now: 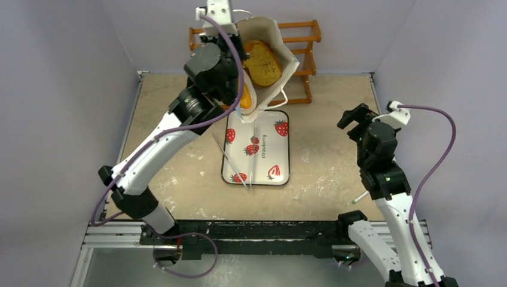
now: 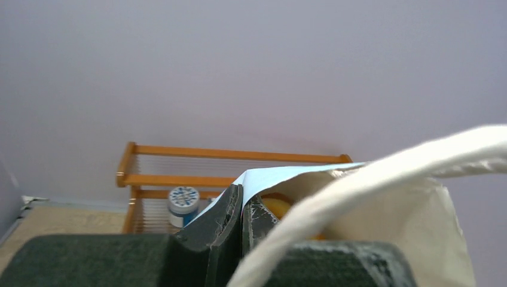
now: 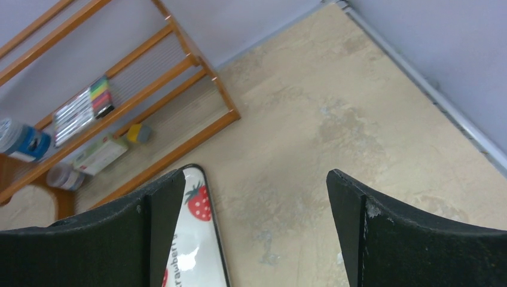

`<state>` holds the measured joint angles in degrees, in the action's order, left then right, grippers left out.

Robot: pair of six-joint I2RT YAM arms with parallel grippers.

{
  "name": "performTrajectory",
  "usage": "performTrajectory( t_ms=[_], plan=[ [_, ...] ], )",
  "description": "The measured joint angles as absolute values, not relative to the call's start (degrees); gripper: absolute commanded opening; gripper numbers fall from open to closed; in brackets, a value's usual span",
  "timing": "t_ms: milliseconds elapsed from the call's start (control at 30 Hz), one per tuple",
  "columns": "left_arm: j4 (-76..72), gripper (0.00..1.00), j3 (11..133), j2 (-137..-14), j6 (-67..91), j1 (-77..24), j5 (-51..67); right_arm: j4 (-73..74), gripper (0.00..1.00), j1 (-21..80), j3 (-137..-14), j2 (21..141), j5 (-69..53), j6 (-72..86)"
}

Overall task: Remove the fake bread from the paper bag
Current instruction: Pick up the paper bag from the center of the board.

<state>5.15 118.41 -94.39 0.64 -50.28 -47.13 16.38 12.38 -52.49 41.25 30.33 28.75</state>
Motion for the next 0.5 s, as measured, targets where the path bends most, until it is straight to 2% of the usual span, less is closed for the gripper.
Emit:
performTrajectory(
  t_ms=[300,500],
  plan=[
    [3.88,0.0,105.73,-81.6,-4.69,-51.57,-58.7,14.7,0.89,13.72,-53.15,47.35,16.49,26.68],
    [2.02,0.0,99.09,-76.09,-10.72,-51.51,-68.53,13.85,0.91,22.0,-53.17,56.8,12.34,25.65]
  ],
)
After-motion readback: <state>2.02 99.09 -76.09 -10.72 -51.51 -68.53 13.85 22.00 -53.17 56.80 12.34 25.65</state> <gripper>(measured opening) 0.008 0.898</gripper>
